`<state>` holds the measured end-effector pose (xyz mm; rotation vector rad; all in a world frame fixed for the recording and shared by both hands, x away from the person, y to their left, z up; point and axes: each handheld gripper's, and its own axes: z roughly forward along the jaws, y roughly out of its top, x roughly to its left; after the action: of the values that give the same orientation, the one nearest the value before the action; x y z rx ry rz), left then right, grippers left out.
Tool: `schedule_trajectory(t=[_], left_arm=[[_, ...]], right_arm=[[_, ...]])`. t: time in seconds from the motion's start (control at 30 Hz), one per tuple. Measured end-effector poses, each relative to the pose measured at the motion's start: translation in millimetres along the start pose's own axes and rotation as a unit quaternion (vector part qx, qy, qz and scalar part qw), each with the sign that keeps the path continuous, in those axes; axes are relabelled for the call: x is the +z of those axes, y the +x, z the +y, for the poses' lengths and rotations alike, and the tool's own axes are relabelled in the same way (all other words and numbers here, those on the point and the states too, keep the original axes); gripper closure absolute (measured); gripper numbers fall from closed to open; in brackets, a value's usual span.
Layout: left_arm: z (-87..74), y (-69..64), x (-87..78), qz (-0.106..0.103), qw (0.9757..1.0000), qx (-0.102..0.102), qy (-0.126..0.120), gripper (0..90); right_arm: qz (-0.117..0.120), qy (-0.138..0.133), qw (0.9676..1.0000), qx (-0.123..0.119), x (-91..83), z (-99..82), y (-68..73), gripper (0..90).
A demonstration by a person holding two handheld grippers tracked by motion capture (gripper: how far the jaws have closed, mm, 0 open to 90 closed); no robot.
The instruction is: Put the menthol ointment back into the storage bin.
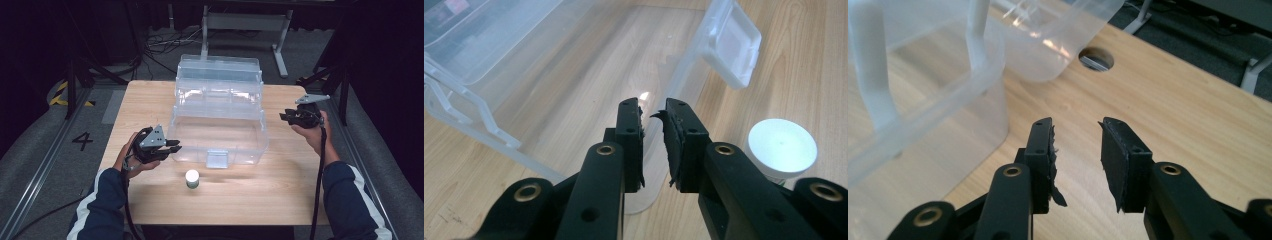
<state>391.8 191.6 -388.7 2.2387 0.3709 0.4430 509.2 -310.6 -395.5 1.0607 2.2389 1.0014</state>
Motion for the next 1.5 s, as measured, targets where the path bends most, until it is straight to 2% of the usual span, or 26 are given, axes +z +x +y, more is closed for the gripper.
schedule_trajectory(t=[0.07,0.37,0.53,0.67,0.83,0.87,0.9,1.03,1.23,1.37,1.43,1.5], left_arm=[[1.0,-1.3,-1.4,0.003,1.0,0.001,0.0,77.0],[3.0,-7.0,-10.1,0.0,1.0,0.003,-0.004,75.9],[4.9,-13.4,-17.6,-0.012,0.9997,0.011,0.017,72.9],[8.9,-19.4,-21.5,-0.039,0.9982,0.016,0.042,67.1],[15.0,-27.4,-19.2,-0.06,0.9945,0.028,0.081,61.0],[15.0,-27.4,-19.2,-0.06,0.9945,0.028,0.081,60.1],[16.3,-29.1,-18.1,-0.067,0.9936,0.028,0.086,60.1],[22.1,-34.9,-14.6,-0.074,0.9909,0.041,0.104,54.0],[30.3,-42.9,-7.4,-0.091,0.9858,0.054,0.13,45.0],[35.1,-50.6,-0.5,-0.109,0.98,0.066,0.154,42.6],[37.6,-53.8,3.1,-0.12,0.9765,0.073,0.163,41.4],[40.0,-56.6,7.2,-0.125,0.9741,0.074,0.173,39.3]], right_arm=[[0.0,0.006,1.0,-0.004,0.3,-5.9,0.8,66.3],[0.005,0.009,0.9999,0.006,-2.7,-21.6,-0.8,65.2],[0.009,0.021,0.9997,0.006,-3.1,-33.6,-0.3,64.0],[0.016,0.041,0.999,0.003,-1.8,-42.5,0.3,62.0],[0.022,0.061,0.9979,-0.005,0.6,-50.7,2.1,59.8],[0.022,0.061,0.9979,-0.005,0.6,-50.7,2.1,59.8],[0.022,0.066,0.9976,-0.006,1.5,-52.6,2.6,59.4],[0.027,0.083,0.9961,-0.008,5.2,-59.8,3.2,58.1],[0.035,0.099,0.9944,-0.01,9.5,-64.8,5.6,55.1],[0.039,0.11,0.993,-0.019,11.7,-67.9,8.7,51.8],[0.047,0.107,0.993,-0.015,11.9,-69.8,8.8,49.8],[0.059,0.096,0.9935,-0.015,12.0,-71.9,9.5,45.4]])
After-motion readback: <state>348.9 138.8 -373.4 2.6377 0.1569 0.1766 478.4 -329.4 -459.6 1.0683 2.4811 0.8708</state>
